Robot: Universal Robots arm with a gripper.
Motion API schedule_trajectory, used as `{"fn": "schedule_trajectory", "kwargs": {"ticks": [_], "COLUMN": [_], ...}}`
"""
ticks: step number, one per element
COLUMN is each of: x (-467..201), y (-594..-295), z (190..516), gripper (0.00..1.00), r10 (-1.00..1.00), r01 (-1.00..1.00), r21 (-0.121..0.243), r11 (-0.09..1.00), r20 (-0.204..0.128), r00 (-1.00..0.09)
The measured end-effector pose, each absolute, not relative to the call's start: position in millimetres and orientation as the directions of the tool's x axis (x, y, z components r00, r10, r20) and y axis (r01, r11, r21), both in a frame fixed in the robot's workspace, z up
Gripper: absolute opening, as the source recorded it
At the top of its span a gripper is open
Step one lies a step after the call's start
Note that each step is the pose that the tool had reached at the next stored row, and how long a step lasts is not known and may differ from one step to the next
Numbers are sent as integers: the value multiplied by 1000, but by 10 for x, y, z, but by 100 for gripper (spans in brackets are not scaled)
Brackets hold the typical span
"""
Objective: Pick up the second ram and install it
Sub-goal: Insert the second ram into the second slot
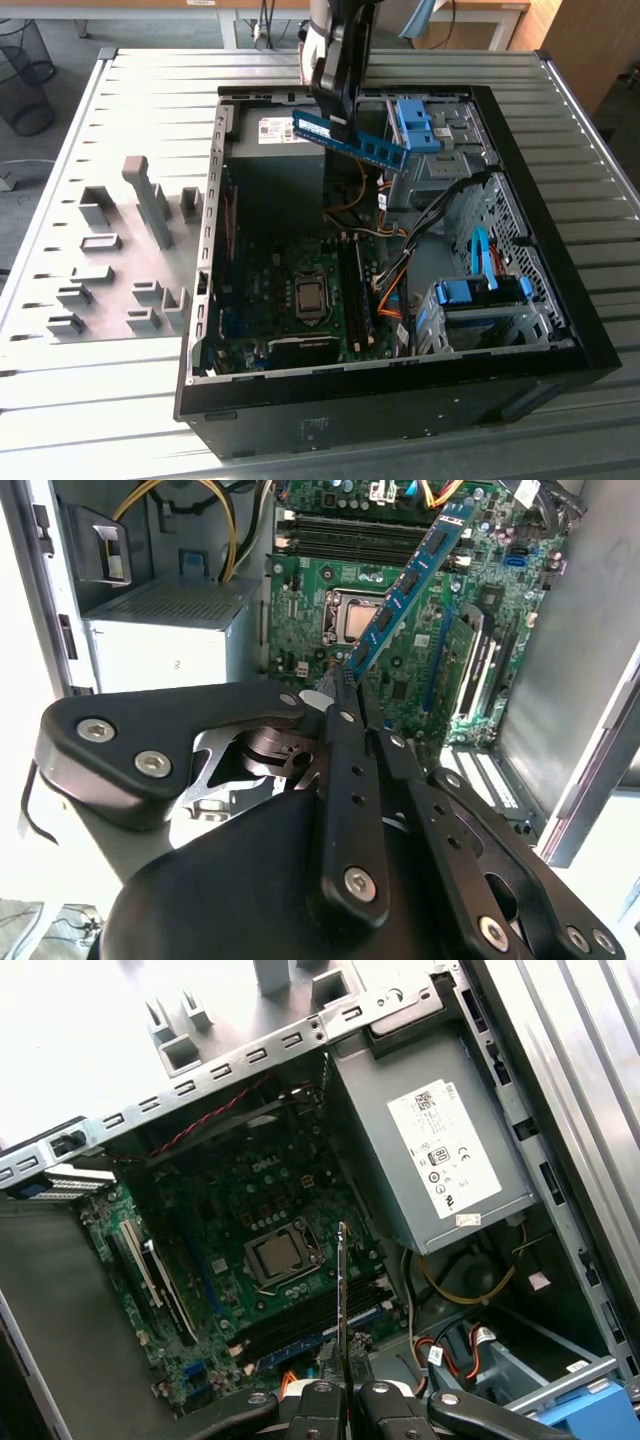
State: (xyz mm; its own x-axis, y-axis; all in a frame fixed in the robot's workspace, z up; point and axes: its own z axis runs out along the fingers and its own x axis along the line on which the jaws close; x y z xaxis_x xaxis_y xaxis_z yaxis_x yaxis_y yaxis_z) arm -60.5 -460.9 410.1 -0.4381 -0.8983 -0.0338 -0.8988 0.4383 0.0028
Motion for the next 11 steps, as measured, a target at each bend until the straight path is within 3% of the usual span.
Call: {"fn": "schedule_trajectory", "kwargs": {"ticks": [11], "x": [-605], "y": [-4609], "z": [4101], "gripper": [13], "r10": [-881], "r01": [-882], "r21": [3], "r11": [472], "r20": [-34], "r00": [-472]}}
